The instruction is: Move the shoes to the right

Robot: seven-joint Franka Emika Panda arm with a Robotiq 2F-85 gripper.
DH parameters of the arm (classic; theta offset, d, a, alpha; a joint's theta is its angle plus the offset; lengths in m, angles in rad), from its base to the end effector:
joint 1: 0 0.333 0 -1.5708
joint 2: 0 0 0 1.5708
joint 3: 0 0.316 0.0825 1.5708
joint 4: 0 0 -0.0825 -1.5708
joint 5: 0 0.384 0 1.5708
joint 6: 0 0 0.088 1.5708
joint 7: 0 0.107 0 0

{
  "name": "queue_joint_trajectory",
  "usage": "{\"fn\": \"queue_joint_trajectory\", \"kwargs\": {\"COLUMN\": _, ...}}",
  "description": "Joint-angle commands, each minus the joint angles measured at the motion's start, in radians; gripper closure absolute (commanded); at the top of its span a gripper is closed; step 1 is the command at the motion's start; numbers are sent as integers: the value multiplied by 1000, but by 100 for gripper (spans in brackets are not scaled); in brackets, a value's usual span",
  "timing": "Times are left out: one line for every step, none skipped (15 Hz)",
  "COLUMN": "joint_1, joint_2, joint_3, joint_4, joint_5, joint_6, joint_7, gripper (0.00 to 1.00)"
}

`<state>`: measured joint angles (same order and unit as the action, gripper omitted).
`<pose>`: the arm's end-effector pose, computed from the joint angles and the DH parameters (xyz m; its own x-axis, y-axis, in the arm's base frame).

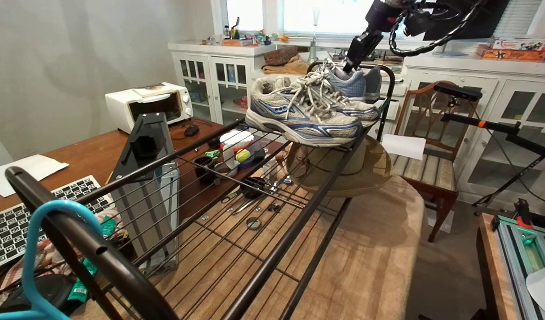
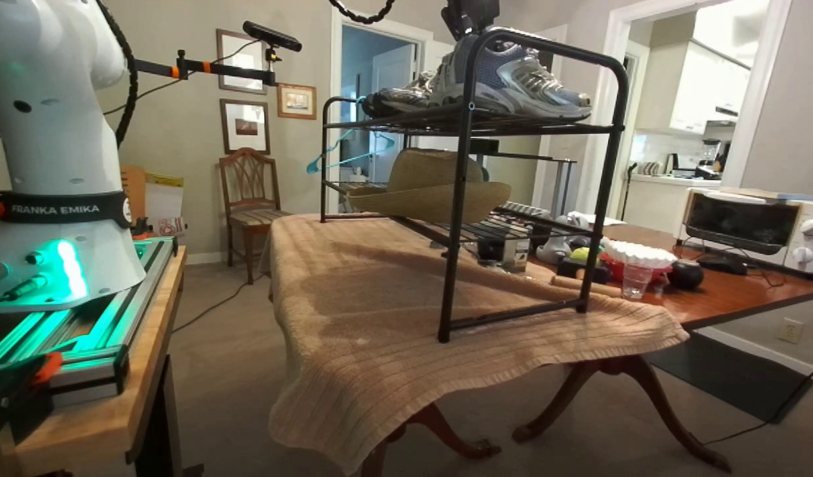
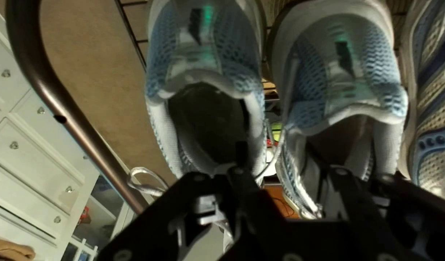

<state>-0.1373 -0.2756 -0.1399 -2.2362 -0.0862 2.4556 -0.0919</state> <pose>0.4880 -0.1441 0.5361 0.8789 -0.0996 0.4665 -0.1566 -0.9840 0.0849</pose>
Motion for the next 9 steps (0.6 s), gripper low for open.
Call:
{"fn": "queue_joint_trajectory", "kwargs": {"joint_1": -12, "joint_2": -23, "joint_3": 20, "joint_4": 12, "joint_5": -14, "joint_6": 0, "joint_7": 82, "gripper": 28}}
{"fn": "queue_joint_trajectory", "kwargs": {"joint_1": -10, "joint_2": -30, "joint_3": 25, "joint_4": 28, "joint_5": -8, "joint_6": -19, "joint_7": 104, "gripper": 19}}
{"fn": "queue_joint_trajectory", "kwargs": {"joint_1": -10, "joint_2": -37, "joint_3": 30, "joint_4": 37, "joint_5": -8, "joint_6": -26, "joint_7": 122, "gripper": 13}}
{"fn": "queue_joint_trajectory", "kwargs": {"joint_1": -12, "joint_2": -44, "joint_3": 39, "joint_4": 56, "joint_5": -9, "joint_6": -58, "joint_7": 153, "gripper": 4}}
{"fn": "queue_joint_trajectory", "kwargs": {"joint_1": -15, "joint_2": -47, "joint_3": 47, "joint_4": 72, "joint_5": -13, "joint_6": -76, "joint_7": 182, "gripper": 1}}
{"fn": "queue_joint_trajectory", "kwargs": {"joint_1": -20, "joint_2": -49, "joint_3": 59, "joint_4": 99, "joint_5": -20, "joint_6": -128, "joint_7": 223, "gripper": 0}}
{"fn": "queue_joint_trajectory", "kwargs": {"joint_1": -21, "joint_2": -51, "joint_3": 65, "joint_4": 115, "joint_5": -23, "joint_6": -157, "joint_7": 248, "gripper": 0}}
{"fn": "queue_joint_trajectory", "kwargs": {"joint_1": -19, "joint_2": -53, "joint_3": 71, "joint_4": 137, "joint_5": -20, "joint_6": -201, "joint_7": 266, "gripper": 0}}
{"fn": "queue_joint_trajectory", "kwargs": {"joint_1": -17, "joint_2": -56, "joint_3": 76, "joint_4": 151, "joint_5": -22, "joint_6": -228, "joint_7": 277, "gripper": 0}}
